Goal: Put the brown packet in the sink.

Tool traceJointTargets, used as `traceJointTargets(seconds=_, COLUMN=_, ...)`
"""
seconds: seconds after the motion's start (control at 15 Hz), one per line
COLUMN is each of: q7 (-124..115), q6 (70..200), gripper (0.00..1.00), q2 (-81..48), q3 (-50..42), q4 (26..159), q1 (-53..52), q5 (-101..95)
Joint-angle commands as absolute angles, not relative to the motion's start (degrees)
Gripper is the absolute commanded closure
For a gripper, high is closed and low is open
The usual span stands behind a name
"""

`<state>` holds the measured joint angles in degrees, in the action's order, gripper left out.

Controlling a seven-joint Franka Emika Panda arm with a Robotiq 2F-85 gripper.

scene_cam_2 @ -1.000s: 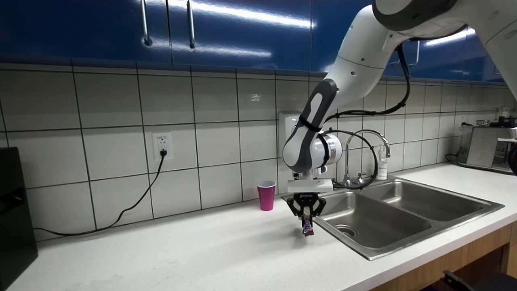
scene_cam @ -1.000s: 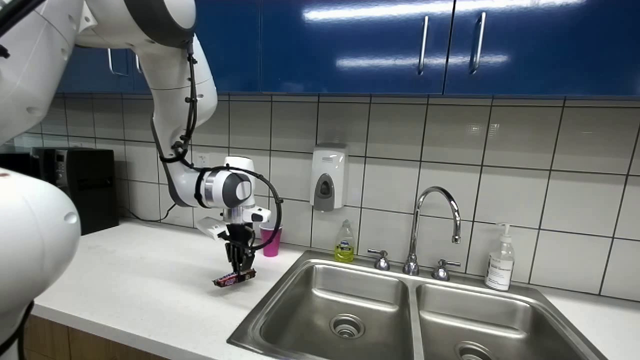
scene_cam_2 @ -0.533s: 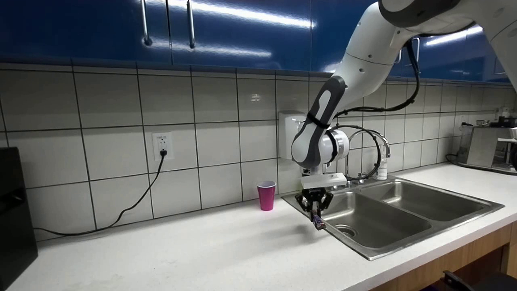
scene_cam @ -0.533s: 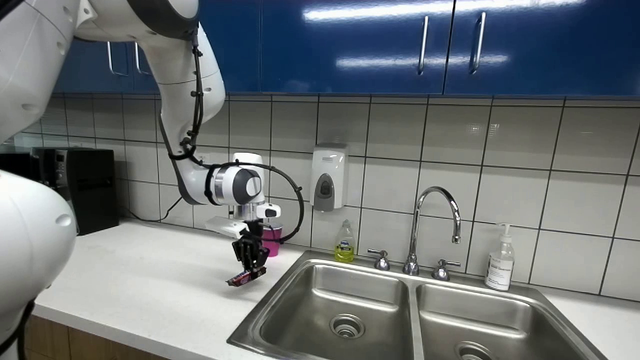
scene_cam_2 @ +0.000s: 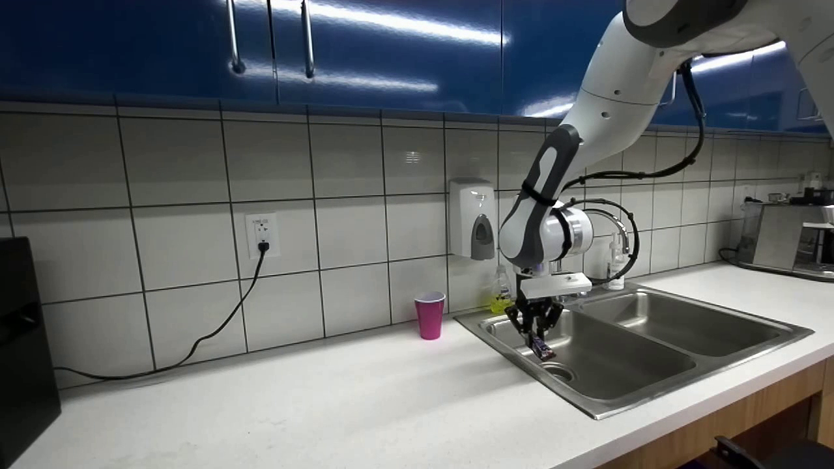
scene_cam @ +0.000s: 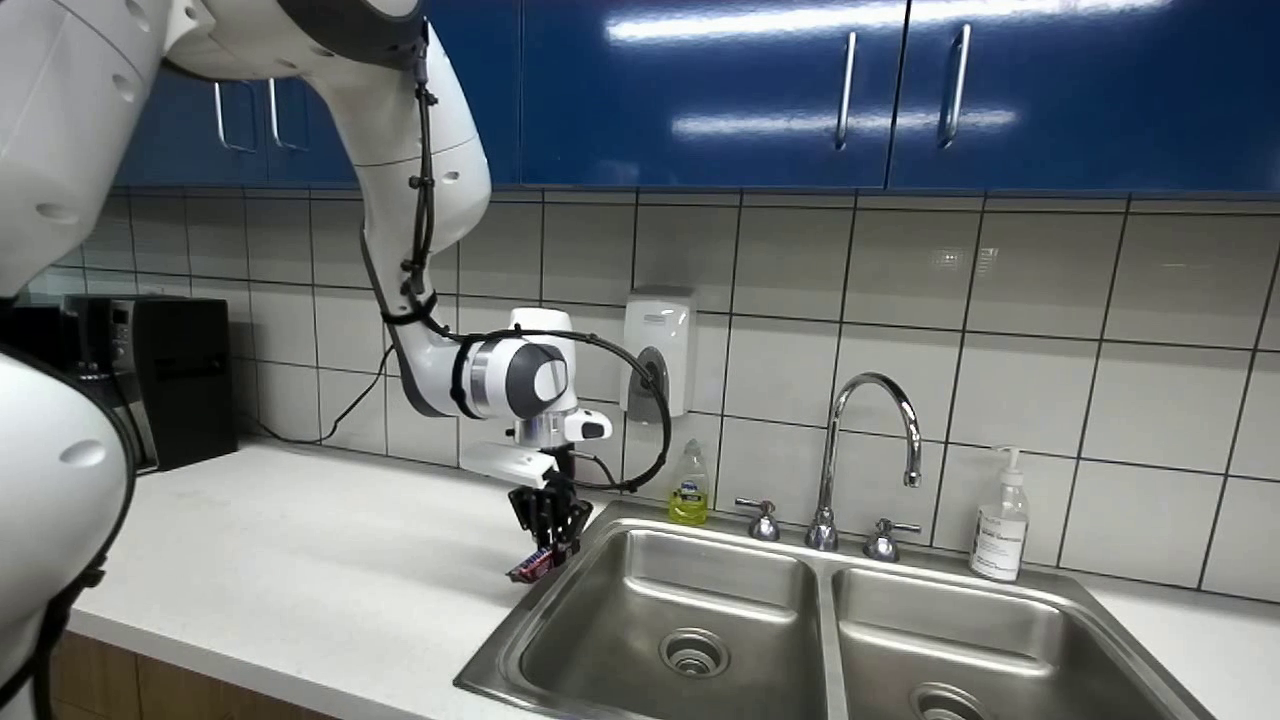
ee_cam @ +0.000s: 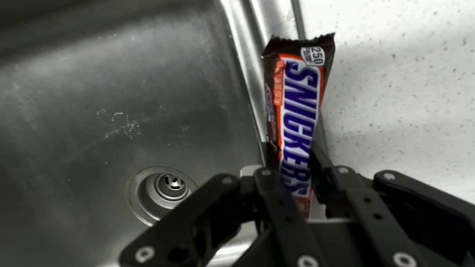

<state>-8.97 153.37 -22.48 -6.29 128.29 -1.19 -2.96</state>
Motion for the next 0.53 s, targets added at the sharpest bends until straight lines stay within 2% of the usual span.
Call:
traceJointTargets(seconds=0.0, q7=-3.9, q6=154.9, gripper=0.94, q2=-20.6, q3=-5.6, q4=129.9, q1=3.3, q5=-0.9)
traceJointTargets(seconds=0.47, q7=1.5, q6=156.6, gripper=0.94, q2=-24.6, q3=-6.0, q4=127.4, q1=10.8, q5=3.0)
